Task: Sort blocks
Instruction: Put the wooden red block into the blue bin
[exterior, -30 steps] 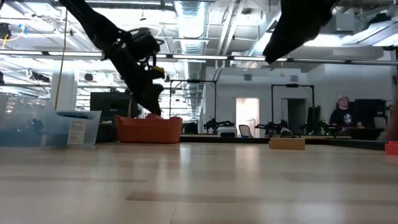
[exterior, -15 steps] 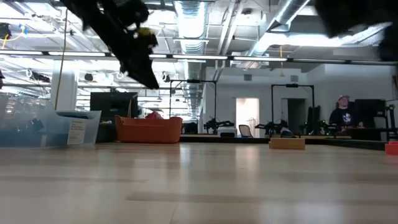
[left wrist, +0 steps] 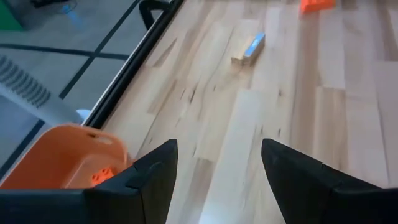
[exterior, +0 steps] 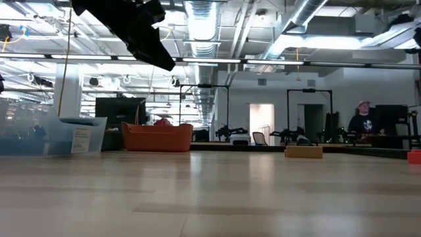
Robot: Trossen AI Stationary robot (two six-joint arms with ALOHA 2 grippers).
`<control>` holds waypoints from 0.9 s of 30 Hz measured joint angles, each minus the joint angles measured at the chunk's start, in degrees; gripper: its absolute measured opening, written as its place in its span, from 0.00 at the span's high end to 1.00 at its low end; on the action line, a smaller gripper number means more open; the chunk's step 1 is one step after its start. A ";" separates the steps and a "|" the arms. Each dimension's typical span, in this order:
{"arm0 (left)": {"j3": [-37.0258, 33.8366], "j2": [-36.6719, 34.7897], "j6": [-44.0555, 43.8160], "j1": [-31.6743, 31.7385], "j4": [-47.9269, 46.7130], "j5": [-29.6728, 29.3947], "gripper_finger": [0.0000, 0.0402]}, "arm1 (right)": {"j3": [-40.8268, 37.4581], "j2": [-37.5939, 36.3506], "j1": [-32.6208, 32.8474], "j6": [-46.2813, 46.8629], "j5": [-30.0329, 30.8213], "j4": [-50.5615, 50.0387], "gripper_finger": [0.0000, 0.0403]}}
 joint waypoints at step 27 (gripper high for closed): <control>-0.04 0.22 2.01 -0.78 0.00 -0.02 0.43 | 0.24 8.90 -1.16 -8.99 -2.61 -0.05 0.63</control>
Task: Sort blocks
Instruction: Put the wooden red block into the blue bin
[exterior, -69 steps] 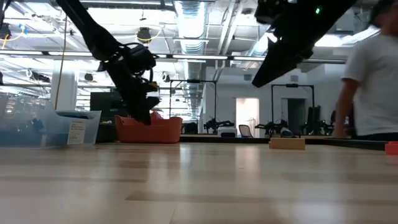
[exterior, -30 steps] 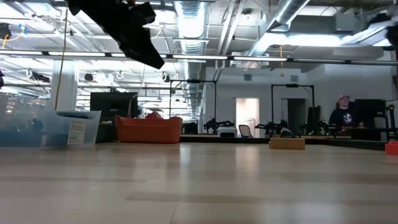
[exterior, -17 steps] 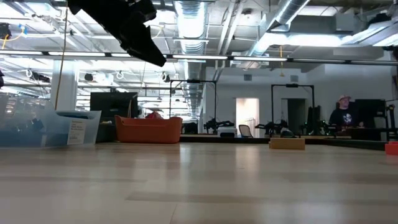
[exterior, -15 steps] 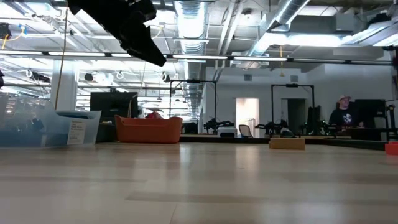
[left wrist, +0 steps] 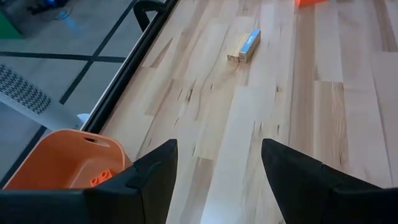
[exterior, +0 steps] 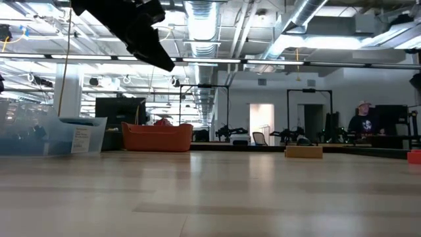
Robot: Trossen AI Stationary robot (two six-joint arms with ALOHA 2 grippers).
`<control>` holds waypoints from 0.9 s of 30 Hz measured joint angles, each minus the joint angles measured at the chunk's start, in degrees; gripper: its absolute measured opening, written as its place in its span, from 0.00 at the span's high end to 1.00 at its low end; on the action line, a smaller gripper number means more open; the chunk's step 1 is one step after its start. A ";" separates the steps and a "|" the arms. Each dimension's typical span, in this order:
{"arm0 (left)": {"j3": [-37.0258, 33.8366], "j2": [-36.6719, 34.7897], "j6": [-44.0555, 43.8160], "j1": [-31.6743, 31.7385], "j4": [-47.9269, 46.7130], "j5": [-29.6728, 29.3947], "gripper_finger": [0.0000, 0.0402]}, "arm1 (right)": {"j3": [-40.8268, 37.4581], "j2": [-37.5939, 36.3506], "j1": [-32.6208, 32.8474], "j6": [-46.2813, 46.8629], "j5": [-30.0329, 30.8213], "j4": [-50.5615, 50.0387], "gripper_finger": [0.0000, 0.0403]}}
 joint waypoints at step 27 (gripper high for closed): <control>-21.70 0.52 -2.82 -9.50 43.83 20.48 0.43 | 4.68 -3.43 -10.97 -38.32 77.63 24.90 0.78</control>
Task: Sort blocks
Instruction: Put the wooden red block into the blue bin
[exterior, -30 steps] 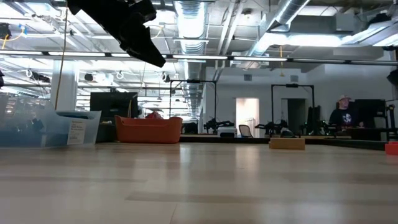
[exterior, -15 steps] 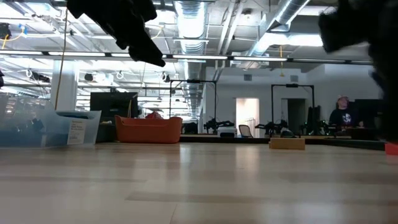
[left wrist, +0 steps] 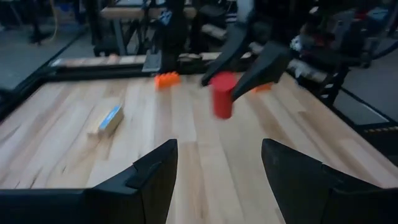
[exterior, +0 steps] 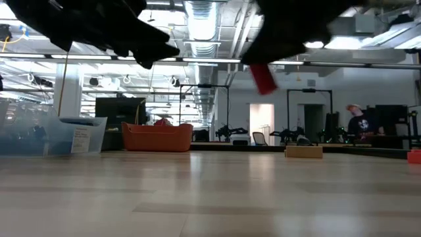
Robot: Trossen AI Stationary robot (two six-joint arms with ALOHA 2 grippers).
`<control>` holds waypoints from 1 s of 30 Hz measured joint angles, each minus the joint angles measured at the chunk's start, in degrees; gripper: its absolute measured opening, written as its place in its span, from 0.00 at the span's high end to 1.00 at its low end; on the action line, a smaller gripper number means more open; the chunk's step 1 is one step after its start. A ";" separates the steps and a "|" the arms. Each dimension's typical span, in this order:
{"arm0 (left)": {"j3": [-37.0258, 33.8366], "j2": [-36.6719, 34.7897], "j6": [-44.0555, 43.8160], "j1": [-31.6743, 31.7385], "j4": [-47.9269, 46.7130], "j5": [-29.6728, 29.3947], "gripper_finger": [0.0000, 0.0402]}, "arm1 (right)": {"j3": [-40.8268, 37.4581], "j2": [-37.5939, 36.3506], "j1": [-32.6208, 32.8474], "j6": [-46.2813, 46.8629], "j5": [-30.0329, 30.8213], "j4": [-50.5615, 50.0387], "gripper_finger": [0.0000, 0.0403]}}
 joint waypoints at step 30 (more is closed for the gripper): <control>-0.02 -0.02 3.50 -3.97 3.36 -3.82 0.43 | 0.07 -0.07 -15.75 -55.72 -33.76 58.85 0.78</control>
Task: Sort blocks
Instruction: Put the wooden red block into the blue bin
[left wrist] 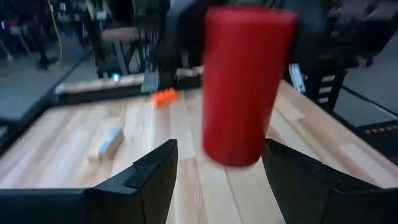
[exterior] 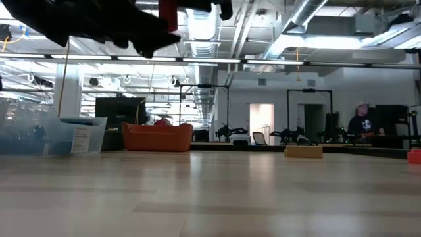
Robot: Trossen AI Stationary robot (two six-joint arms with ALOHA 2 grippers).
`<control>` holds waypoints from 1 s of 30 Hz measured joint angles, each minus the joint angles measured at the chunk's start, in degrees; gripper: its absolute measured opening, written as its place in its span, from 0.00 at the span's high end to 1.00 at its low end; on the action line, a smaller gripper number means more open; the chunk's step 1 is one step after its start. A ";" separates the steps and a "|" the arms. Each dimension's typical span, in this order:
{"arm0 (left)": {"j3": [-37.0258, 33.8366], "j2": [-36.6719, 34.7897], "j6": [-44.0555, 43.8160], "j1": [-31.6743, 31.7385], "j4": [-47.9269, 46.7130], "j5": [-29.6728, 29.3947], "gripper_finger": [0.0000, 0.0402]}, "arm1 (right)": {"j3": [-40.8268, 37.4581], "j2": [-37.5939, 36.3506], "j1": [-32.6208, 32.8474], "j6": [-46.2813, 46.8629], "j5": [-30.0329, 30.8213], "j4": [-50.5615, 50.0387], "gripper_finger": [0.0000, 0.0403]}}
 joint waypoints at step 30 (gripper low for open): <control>0.80 -2.91 0.30 5.40 0.64 -6.47 0.70 | 0.02 -0.07 0.38 -0.88 2.83 -1.06 0.46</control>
